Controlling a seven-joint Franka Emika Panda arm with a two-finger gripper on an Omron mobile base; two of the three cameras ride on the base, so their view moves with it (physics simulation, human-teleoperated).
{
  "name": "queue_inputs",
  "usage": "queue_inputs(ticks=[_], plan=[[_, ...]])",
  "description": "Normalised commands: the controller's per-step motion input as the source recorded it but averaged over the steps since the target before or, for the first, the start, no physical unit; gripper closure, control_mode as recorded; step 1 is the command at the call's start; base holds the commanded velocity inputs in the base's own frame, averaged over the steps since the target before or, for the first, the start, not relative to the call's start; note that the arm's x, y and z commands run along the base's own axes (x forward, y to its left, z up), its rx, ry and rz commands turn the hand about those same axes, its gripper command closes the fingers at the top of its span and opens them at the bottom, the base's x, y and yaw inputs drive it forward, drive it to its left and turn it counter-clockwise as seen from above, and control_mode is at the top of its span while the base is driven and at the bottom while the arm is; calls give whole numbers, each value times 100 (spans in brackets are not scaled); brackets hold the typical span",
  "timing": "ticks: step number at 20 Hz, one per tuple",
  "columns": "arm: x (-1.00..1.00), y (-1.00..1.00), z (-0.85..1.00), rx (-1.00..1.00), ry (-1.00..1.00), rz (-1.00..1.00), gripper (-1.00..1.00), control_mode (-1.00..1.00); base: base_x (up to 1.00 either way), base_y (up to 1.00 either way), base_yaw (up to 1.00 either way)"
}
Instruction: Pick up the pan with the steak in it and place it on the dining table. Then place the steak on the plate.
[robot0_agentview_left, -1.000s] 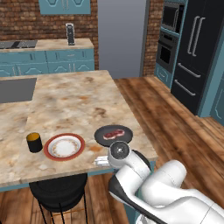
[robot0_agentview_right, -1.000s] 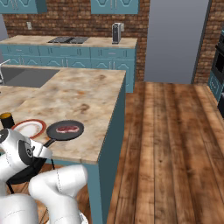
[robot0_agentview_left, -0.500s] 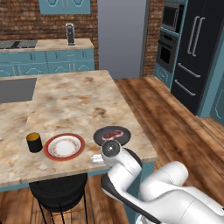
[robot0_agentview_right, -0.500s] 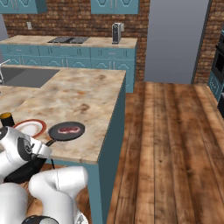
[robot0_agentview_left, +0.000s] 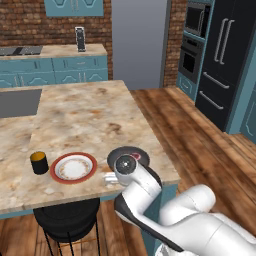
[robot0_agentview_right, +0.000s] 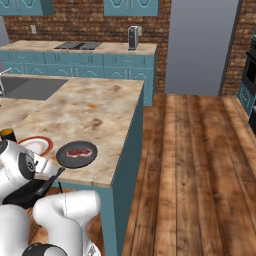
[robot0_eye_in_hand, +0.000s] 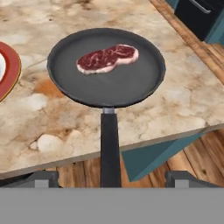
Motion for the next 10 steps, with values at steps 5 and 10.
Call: queue_inputs(ticks=[5, 10], plan=[[4, -22, 62, 10, 8, -10, -100, -100, 0, 0, 0], [-2, -5, 55, 6, 1, -11, -100, -100, 0, 0, 0]])
